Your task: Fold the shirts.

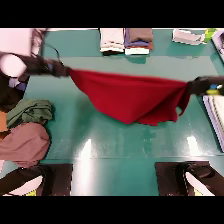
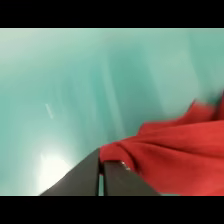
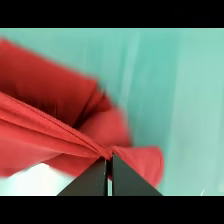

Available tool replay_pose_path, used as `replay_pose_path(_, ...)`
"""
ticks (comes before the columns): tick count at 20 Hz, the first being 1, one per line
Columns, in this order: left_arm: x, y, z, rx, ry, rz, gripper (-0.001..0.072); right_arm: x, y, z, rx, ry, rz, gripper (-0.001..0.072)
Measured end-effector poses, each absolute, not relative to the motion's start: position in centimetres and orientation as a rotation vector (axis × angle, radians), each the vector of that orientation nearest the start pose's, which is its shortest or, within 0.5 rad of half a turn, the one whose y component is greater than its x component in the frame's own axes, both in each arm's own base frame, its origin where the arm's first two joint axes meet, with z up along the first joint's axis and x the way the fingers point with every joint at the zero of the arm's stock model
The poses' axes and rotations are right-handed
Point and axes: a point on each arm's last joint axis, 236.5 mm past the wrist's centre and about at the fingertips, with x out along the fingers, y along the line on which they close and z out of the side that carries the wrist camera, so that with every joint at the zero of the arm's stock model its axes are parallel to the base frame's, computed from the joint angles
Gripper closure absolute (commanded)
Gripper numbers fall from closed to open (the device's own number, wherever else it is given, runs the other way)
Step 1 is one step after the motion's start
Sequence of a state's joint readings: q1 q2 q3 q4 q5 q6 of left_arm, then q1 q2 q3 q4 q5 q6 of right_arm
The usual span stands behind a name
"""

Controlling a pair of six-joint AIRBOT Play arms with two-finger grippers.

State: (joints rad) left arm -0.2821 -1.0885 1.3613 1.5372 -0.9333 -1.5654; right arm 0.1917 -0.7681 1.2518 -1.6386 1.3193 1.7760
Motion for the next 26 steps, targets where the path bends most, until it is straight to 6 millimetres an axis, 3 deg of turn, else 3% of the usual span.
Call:
replay_pose_path(3,39.4,-12.0,33.2,0.036,0.372,-0.302,0.0681,30.4,4.0,29.2,0.078,0.629,0.055,0.0697)
replay_pose_path(5,35.5,-11.2,40.8,0.005,0.196,-0.315,0.0682,29.4,3.7,35.1,0.088,0.487,0.068,0.0697)
replay_pose_path(7,31.0,-10.2,46.6,-0.021,0.05,-0.328,0.0682,28.0,3.5,39.6,0.103,0.375,0.079,0.0697)
replay_pose_path(10,25.7,-8.8,51.5,-0.044,-0.093,-0.34,0.0682,25.7,3.0,44.7,0.119,0.243,0.091,0.0697)
replay_pose_path(13,23.2,-8.1,53.5,-0.053,-0.159,-0.341,0.0682,24.6,2.7,47.7,0.127,0.175,0.094,0.0697)
replay_pose_path(16,24.0,-8.2,53.3,-0.046,-0.148,-0.333,0.0682,25.6,2.8,48.5,0.126,0.18,0.086,0.0697)
replay_pose_path(19,28.7,-8.9,49.4,0.005,-0.002,-0.307,0.0682,29.4,3.1,46.2,0.108,0.266,0.062,0.0697)
replay_pose_path(20,30.9,-9.2,47.0,0.03,0.079,-0.294,0.0682,31.3,3.4,44.4,0.097,0.321,0.054,0.0697)
replay_pose_path(22,36.2,-10.0,40.1,0.088,0.295,-0.265,0.0682,35.7,4.2,39.1,0.072,0.469,0.041,0.0697)
replay_pose_path(24,40.9,-10.6,33.0,0.138,0.479,-0.239,0.0681,39.6,5.1,33.0,0.041,0.622,0.036,0.0695)
replay_pose_path(26,45.0,-11.1,25.3,0.182,0.646,-0.221,0.0681,43.3,6.0,25.7,0.007,0.785,0.032,0.0695)
